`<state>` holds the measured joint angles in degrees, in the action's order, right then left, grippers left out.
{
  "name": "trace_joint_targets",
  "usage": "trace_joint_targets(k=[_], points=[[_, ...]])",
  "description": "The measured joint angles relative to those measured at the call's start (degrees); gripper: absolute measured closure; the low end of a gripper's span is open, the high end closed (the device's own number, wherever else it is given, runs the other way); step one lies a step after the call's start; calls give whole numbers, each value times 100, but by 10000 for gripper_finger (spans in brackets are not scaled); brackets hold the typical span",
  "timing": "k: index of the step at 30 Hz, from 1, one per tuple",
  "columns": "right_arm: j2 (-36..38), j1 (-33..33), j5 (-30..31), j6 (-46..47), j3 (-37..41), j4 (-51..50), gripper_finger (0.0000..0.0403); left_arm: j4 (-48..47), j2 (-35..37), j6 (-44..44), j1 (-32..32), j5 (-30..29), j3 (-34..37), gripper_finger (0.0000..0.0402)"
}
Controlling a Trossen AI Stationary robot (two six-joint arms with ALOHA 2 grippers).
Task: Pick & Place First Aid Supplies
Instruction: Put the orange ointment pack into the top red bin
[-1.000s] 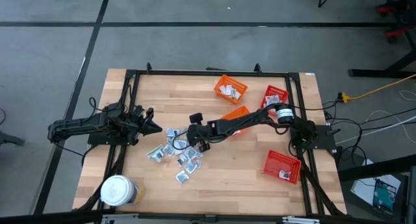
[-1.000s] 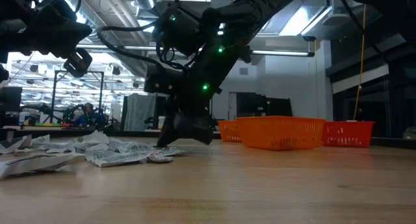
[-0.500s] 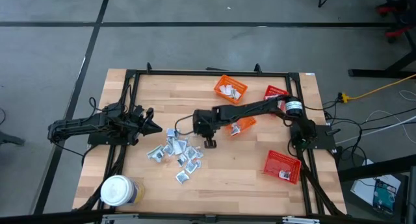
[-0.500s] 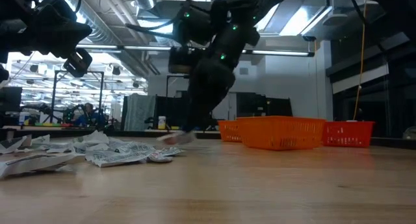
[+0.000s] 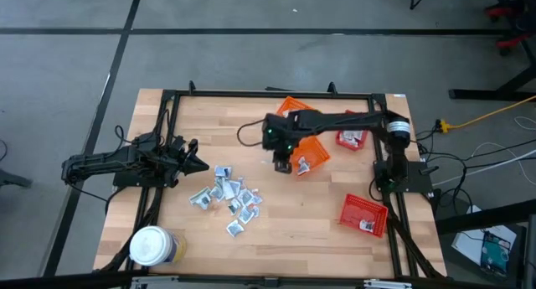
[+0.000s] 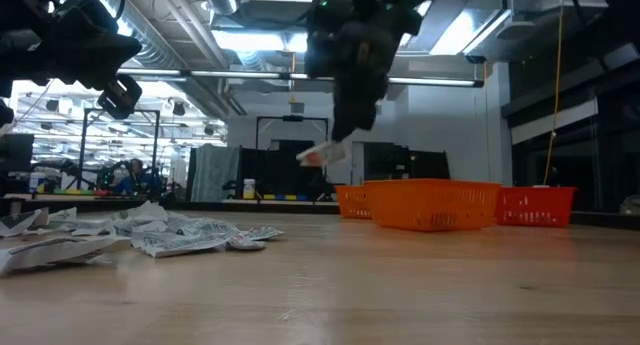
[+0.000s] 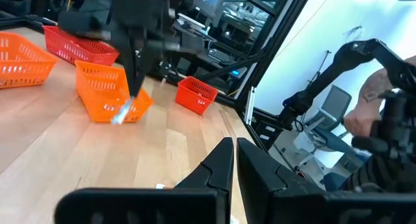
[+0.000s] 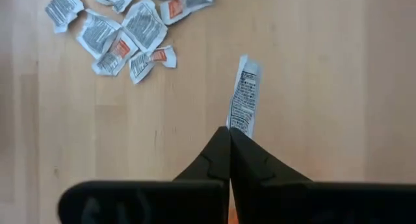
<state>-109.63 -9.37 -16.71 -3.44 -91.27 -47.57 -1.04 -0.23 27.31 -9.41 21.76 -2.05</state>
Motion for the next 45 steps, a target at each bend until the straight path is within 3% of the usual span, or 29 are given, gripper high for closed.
trace_joint_targets(k=[14,28,36,45], points=[[1051,-721,5,-233,-2,-1120,401,0,0,0,-1,0,-1,386],[2119,-1910,214,-452,164,-1914,401,0,0,0,-2,-2,-1,386],[2927,-2718,665,102,1111,-1891,401,0,0,-1,-2,0,-1,386],[4008,-3324,1538,1606,2655,-1651,401,0,-1,0,-2,-1,-2,386]])
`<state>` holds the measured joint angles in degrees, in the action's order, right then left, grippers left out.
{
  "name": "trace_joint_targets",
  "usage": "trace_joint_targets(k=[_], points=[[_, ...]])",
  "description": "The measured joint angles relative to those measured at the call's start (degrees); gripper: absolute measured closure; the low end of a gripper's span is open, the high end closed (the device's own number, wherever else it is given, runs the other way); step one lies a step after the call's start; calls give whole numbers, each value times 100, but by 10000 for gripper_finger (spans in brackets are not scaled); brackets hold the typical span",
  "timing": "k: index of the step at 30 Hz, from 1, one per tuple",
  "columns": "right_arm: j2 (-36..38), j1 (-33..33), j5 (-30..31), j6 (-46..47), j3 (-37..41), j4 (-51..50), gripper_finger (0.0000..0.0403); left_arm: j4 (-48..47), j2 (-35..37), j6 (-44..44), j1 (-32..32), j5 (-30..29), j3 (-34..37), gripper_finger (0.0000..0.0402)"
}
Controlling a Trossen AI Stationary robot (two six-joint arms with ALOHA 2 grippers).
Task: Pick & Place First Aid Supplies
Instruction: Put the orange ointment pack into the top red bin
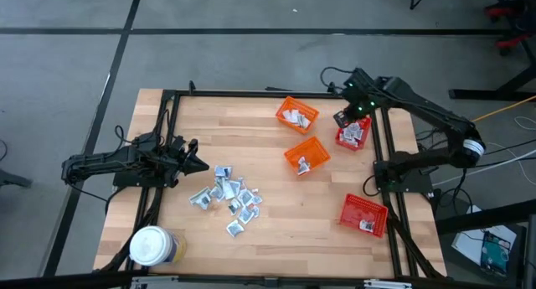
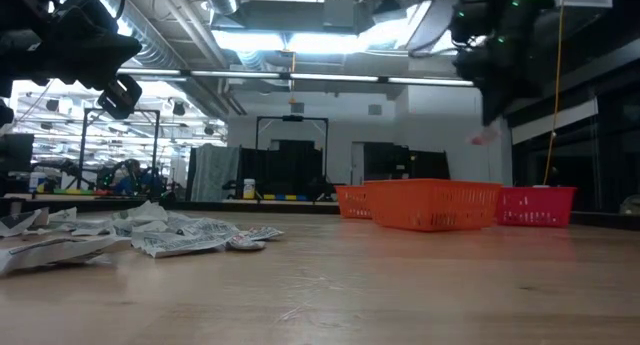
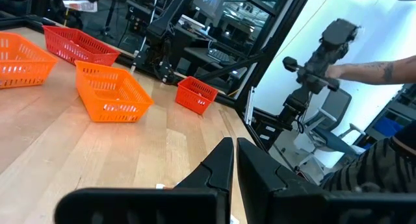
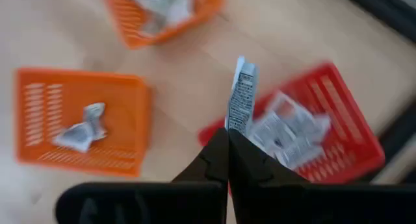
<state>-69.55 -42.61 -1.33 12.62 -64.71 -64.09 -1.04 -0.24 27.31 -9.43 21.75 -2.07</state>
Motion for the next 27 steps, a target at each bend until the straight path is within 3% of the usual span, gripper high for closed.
trace_joint_targets(k=[7,15,27], points=[[604,-102,335,1127,921,-4,401,0,0,0,0,0,1,386],[751,-107,482,1454,1469,63,395,0,0,0,2,0,1,386],[748,-105,783,1522,1550,134,308,0,0,0,0,1,1,386]])
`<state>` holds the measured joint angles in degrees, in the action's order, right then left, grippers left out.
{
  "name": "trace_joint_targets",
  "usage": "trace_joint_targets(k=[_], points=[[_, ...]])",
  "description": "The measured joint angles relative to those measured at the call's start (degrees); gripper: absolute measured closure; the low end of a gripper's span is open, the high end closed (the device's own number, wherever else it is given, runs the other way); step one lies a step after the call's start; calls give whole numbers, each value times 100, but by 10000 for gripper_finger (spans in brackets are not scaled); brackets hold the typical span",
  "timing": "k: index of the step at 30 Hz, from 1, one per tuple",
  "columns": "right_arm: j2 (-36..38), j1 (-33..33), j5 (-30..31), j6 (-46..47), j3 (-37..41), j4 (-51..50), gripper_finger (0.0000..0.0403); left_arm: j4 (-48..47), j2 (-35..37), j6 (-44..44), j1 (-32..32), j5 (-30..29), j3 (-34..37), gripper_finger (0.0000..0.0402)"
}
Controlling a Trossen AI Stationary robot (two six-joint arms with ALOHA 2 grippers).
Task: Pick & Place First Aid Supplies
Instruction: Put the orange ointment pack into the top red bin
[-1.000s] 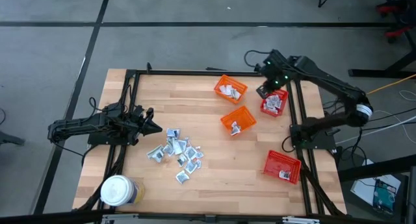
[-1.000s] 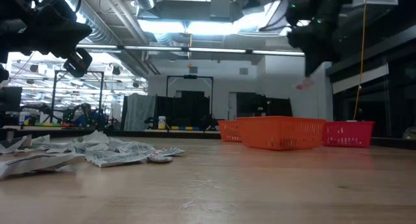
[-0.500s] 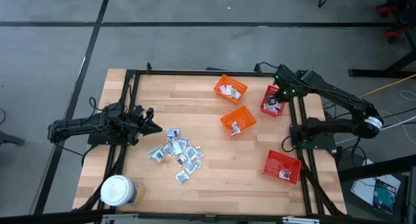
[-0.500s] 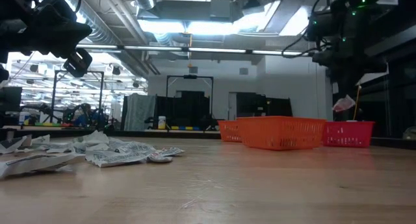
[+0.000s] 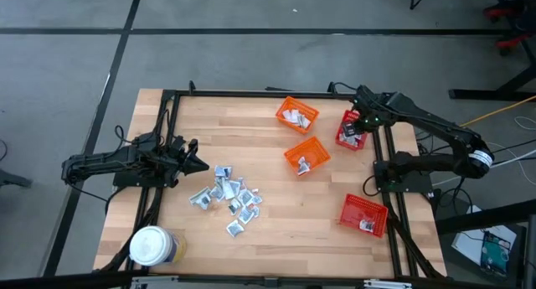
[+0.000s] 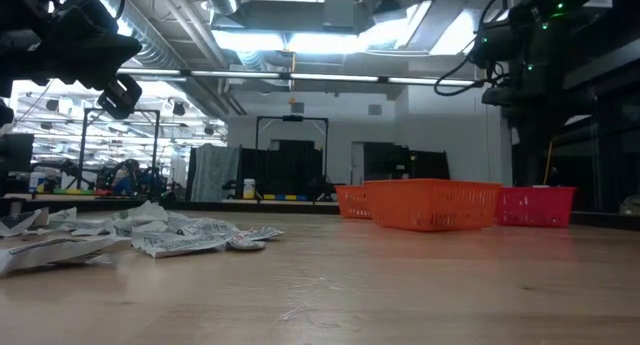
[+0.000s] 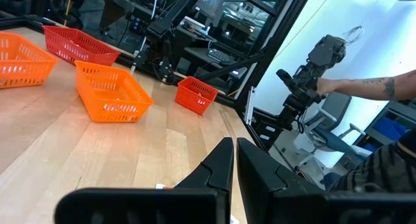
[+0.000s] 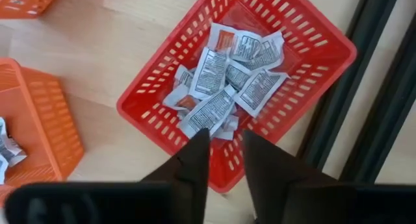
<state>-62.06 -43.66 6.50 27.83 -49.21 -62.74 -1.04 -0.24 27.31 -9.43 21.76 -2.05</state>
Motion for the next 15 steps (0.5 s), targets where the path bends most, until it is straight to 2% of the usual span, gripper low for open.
trace_joint_targets(k=[5,9,15], points=[[-2,0,-15,-125,0,58,252,0,0,0,0,-1,-1,386],[-2,0,-261,-129,0,294,213,0,1,0,2,0,0,386],[-2,149,-803,67,0,850,186,0,-1,0,0,-1,0,386]])
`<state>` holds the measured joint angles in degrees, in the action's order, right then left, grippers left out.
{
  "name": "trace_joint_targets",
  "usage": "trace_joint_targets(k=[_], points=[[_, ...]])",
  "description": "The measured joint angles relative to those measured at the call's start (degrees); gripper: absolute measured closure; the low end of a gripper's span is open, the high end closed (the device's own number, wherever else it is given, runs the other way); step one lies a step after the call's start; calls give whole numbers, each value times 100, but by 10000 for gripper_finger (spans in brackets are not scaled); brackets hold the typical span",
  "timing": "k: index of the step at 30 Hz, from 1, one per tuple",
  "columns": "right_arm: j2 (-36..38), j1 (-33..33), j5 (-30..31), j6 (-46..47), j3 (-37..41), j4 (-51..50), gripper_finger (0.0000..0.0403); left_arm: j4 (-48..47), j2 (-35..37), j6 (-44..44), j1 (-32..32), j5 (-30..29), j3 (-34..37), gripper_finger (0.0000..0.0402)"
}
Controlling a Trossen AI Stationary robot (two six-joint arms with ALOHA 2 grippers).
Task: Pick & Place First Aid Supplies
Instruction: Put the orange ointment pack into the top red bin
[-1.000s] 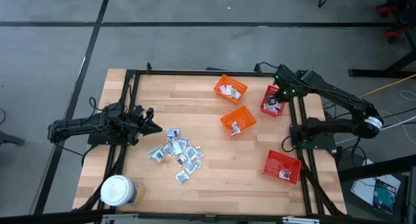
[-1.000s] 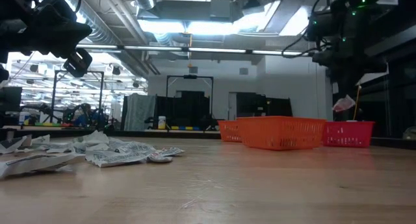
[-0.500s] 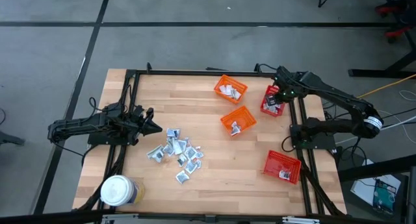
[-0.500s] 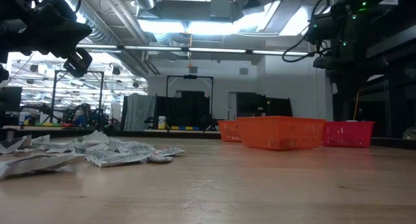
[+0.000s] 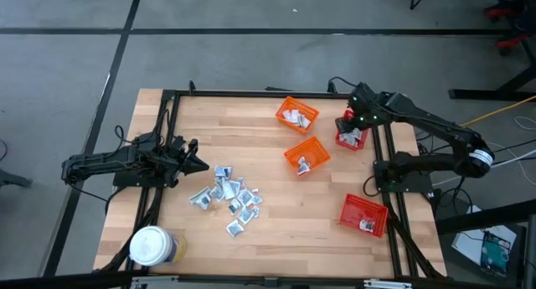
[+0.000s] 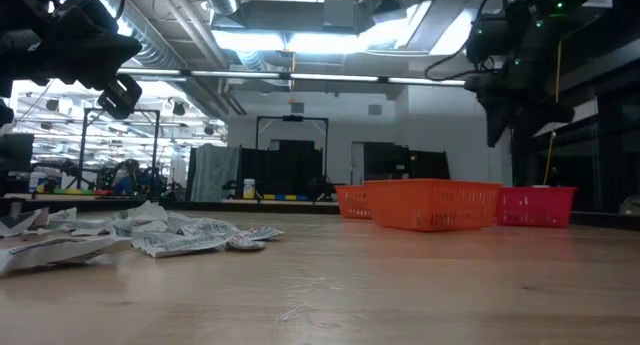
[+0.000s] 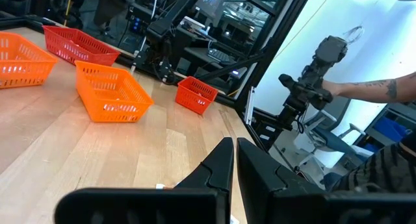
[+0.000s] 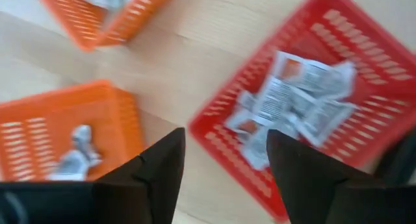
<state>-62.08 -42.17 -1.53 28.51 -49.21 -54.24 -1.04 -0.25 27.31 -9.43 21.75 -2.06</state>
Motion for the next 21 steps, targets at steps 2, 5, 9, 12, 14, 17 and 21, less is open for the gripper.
trace_joint_targets(k=[2,5,9,12,14,17,21], points=[[-2,166,-12,118,0,194,185,0,0,0,0,0,-1,386],[-2,435,-23,286,0,437,187,0,0,0,0,1,0,386],[-2,774,-17,437,0,755,190,0,2,0,2,1,-1,386],[-4,1022,-14,449,0,1097,190,0,2,0,0,1,-1,386],[-5,1191,-15,431,0,1412,190,-1,1,0,1,1,0,386],[-6,1457,-19,412,0,2020,190,-1,1,0,1,1,-1,386],[-79,1787,-255,428,-2,2998,190,0,0,0,2,1,-1,386]])
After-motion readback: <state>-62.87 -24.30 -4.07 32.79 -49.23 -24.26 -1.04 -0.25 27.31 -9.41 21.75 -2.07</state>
